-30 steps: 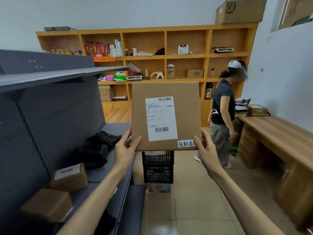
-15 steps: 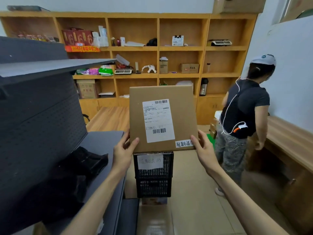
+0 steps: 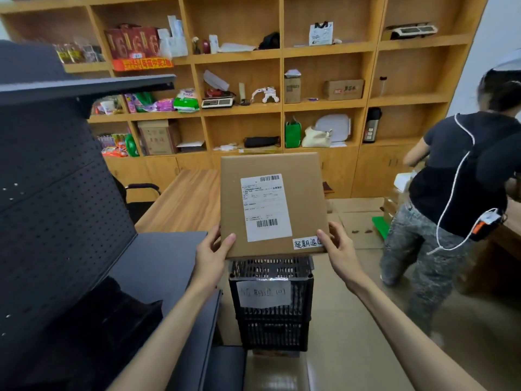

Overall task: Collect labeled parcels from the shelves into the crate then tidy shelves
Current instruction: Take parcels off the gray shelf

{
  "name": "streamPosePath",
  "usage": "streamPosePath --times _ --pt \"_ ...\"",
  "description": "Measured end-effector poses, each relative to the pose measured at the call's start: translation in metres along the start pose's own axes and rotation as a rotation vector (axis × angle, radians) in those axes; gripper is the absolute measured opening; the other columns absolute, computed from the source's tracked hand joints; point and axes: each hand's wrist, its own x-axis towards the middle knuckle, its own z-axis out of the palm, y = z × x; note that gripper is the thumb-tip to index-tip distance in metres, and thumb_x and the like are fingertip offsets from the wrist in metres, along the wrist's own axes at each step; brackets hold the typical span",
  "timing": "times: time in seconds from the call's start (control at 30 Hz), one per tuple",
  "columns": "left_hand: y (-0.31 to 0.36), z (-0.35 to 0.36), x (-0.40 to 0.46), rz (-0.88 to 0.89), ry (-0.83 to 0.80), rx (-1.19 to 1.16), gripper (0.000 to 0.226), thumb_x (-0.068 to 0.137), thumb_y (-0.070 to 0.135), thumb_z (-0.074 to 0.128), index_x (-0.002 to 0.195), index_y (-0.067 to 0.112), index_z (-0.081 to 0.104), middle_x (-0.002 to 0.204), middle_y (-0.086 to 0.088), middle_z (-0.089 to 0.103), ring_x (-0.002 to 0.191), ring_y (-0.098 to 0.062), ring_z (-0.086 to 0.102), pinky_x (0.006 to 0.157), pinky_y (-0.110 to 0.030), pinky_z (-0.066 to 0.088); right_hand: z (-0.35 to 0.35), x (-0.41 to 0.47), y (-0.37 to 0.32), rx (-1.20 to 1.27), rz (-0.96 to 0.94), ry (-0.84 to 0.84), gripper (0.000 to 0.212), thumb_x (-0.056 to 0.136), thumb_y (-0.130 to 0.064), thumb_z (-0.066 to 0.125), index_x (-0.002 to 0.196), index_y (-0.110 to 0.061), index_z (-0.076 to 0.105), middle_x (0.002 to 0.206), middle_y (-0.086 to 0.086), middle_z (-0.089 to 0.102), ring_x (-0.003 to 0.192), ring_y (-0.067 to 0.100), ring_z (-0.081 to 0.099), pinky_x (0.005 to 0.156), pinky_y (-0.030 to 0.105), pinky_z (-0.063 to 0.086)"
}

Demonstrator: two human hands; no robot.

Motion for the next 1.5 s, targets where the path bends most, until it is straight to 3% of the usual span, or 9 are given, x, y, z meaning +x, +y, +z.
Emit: streamPosePath --times 0.23,0.4,0.63,0.73,0.9,1.0,1.17,1.3,1.5 --pt "-0.058 0.037 0.080 -0.067 -0.011 0.113 0.051 0.099 0.016 0.063 0.146 0.025 0.047 0.124 0.020 0.060 0.104 0.018 0.057 0.089 -0.007 0.049 0.001 0.095 0.061 -0.041 0.128 -0.096 0.059 0.102 -0.025 0.052 0.154 -0.022 0.025 0.133 -0.010 0.041 0.123 0.005 0.040 0.090 0.014 0.040" --pt "-0.102 0.045 0.115 -0.188 -0.033 0.183 0.056 0.098 0.025 0.064 0.151 0.021 0.045 0.144 0.008 0.056 0.128 -0.005 0.054 0.109 -0.028 0.046 0.014 0.133 0.102 -0.062 0.237 -0.114 0.059 0.102 -0.026 0.051 0.154 -0.018 0.025 0.135 -0.004 0.042 0.119 0.005 0.041 0.093 0.020 0.036" --pt "-0.166 0.057 0.171 -0.342 -0.092 0.205 0.055 0.100 0.023 0.061 0.152 0.020 0.042 0.140 0.006 0.057 0.125 -0.010 0.056 0.104 -0.028 0.049 0.040 0.176 0.164 -0.079 0.411 -0.154 0.057 0.104 -0.024 0.046 0.155 -0.016 0.022 0.127 -0.007 0.045 0.099 -0.002 0.050 0.064 0.001 0.044" --pt "-0.188 0.060 0.192 -0.415 -0.101 0.224 0.055 0.101 0.021 0.059 0.152 0.020 0.040 0.139 0.007 0.056 0.125 -0.010 0.054 0.099 -0.021 0.046 0.054 0.194 0.186 -0.095 0.477 -0.159 0.056 0.104 -0.026 0.045 0.155 -0.019 0.022 0.132 -0.010 0.042 0.113 0.003 0.045 0.075 0.008 0.043" --pt "-0.232 0.062 0.222 -0.551 -0.143 0.318 0.055 0.100 0.025 0.060 0.151 0.022 0.040 0.140 0.000 0.057 0.127 -0.018 0.055 0.109 -0.044 0.046 0.070 0.221 0.219 -0.154 0.587 -0.173 0.051 0.105 -0.028 0.043 0.153 -0.022 0.027 0.144 -0.005 0.050 0.125 0.012 0.053 0.098 0.026 0.047" --pt "-0.260 0.065 0.237 -0.603 -0.180 0.359 0.056 0.100 0.025 0.059 0.152 0.020 0.038 0.141 -0.001 0.057 0.128 -0.019 0.054 0.110 -0.048 0.045 0.079 0.230 0.233 -0.184 0.643 -0.187 0.046 0.106 -0.024 0.041 0.150 -0.020 0.028 0.133 -0.008 0.051 0.117 0.011 0.055 0.086 0.017 0.045" --pt "-0.290 0.075 0.249 -0.712 -0.244 0.405 0.056 0.102 0.020 0.055 0.154 0.018 0.034 0.147 -0.002 0.052 0.133 -0.020 0.051 0.114 -0.048 0.041 0.087 0.239 0.266 -0.259 0.724 -0.206 0.044 0.104 -0.016 0.042 0.147 -0.014 0.033 0.139 0.001 0.050 0.124 0.015 0.050 0.105 0.033 0.043" --pt "-0.309 0.085 0.254 -0.792 -0.251 0.491 0.051 0.104 0.013 0.050 0.153 0.011 0.034 0.146 -0.004 0.052 0.133 -0.021 0.049 0.108 -0.029 0.037 0.094 0.242 0.297 -0.332 0.815 -0.293 0.039 0.103 -0.008 0.040 0.142 -0.009 0.038 0.135 0.005 0.052 0.116 0.013 0.050 0.096 0.021 0.038" --pt "-0.340 0.091 0.259 -0.921 -0.277 0.557 0.048 0.102 0.009 0.051 0.148 0.007 0.038 0.143 -0.010 0.054 0.131 -0.025 0.051 0.101 -0.027 0.038 0.108 0.243 0.339 -0.349 0.990 -0.324 0.038 0.103 -0.012 0.039 0.141 -0.010 0.035 0.134 0.007 0.053 0.116 0.018 0.052 0.099 0.029 0.042"
